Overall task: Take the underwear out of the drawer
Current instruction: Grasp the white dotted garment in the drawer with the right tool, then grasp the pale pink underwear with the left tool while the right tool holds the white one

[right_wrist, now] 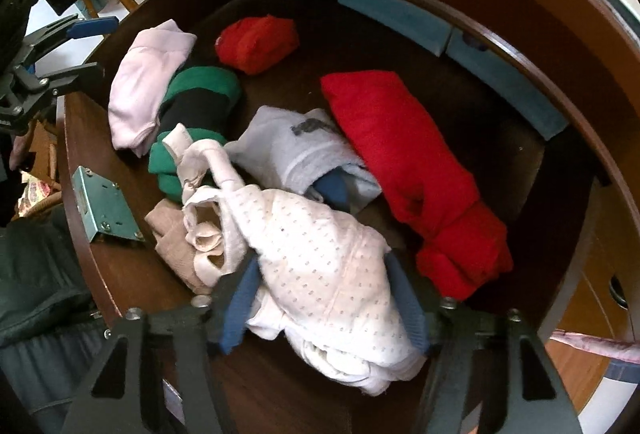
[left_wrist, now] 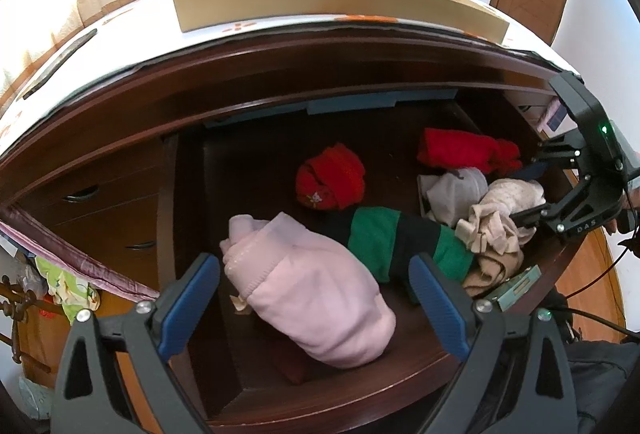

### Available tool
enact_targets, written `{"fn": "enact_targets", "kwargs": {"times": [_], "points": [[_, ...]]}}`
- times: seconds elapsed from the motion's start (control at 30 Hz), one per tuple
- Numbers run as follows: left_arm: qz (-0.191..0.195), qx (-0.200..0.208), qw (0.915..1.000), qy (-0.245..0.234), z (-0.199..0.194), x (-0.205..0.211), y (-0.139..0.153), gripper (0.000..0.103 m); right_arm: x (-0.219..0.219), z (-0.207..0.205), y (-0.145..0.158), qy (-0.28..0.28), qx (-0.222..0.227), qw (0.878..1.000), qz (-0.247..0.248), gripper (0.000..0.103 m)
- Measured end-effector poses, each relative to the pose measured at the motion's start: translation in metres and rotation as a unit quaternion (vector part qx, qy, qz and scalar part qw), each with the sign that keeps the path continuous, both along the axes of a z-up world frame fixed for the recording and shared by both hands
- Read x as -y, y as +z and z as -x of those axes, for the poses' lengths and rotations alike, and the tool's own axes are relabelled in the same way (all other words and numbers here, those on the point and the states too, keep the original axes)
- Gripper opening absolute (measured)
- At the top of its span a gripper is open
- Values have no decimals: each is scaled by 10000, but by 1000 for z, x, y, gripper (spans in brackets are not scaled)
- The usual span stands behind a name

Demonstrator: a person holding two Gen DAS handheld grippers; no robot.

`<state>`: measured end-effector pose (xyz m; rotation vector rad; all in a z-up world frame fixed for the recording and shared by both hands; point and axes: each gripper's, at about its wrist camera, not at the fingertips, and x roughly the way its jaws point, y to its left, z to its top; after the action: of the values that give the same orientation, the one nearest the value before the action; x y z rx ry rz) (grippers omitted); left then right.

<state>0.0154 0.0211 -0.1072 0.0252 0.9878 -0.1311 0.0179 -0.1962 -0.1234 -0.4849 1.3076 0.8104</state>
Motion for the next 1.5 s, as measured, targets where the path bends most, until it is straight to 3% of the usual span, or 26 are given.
{"fn": "enact_targets", "kwargs": {"times": [0.03,0.13,0.27,0.6,1.2,1.5], "points": [[1,-8,10000,5,0,-1,0,97,-1,2,-1,30,0,10000,-3,48],[11,-29,10000,26,0,-1,-2,97,-4,10,1,99,141,9998,-47,37],[18,-45,10000,36,0,-1,-3,97,5,19,10,-99,353,9989,-309,33],[-62,-155,9998,122,-6,0,-13,97,35,15,59,-1048,829,9803,-1457,32],[-24,-640,9977,237,-17,1,-33,92,0,2,47,-994,1038,9769,-1582,32],[-11,-1049,9944,92,-28,2,-42,87,-3,-3,45,-840,826,9813,-1521,32]]}}
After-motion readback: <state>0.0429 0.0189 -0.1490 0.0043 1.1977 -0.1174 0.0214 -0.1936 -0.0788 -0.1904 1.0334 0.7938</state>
